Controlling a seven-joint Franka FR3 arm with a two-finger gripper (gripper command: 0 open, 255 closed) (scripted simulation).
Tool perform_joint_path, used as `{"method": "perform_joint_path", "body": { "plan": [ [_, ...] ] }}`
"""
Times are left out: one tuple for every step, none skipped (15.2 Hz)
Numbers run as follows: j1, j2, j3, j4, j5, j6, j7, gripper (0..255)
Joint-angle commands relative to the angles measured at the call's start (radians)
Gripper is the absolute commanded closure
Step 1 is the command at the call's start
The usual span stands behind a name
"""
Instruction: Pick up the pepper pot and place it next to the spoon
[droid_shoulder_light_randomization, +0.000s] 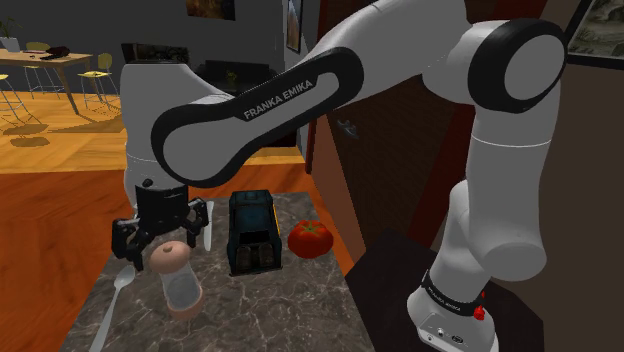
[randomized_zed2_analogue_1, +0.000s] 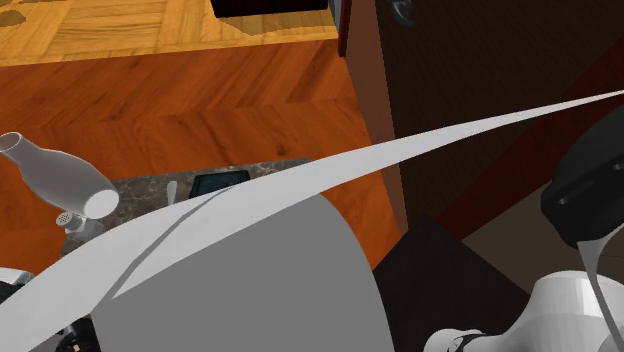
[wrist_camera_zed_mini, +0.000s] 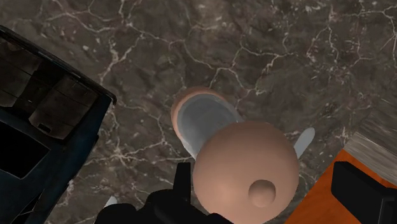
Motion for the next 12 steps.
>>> {"method": "perform_joint_path", "body": {
  "plan": [
    [-0.003,-0.017,0.001,0.012,0.005,-0.029,-0.003,0],
    [-0.007,-0.032,0.001,0.026,0.010,-0.058,-0.006,0],
    [-0.010,-0.046,0.001,0.042,0.014,-0.087,-0.009,0],
    [-0.012,-0.057,0.001,0.055,0.017,-0.110,-0.011,0],
    [-0.012,-0.057,0.001,0.055,0.017,-0.110,-0.011,0],
    [-0.012,-0.057,0.001,0.055,0.017,-0.110,-0.011,0],
    [-0.012,-0.057,0.001,0.055,0.017,-0.110,-0.011,0],
    [-0.012,-0.057,0.001,0.055,0.017,-0.110,-0.011,0],
    [-0.012,-0.057,0.001,0.055,0.017,-0.110,-0.011,0],
    [-0.012,-0.057,0.001,0.055,0.017,-0.110,-0.011,0],
    [-0.012,-0.057,0.001,0.055,0.017,-0.110,-0.011,0],
    [-0.012,-0.057,0.001,0.055,0.017,-0.110,-0.011,0]
  ]
}}
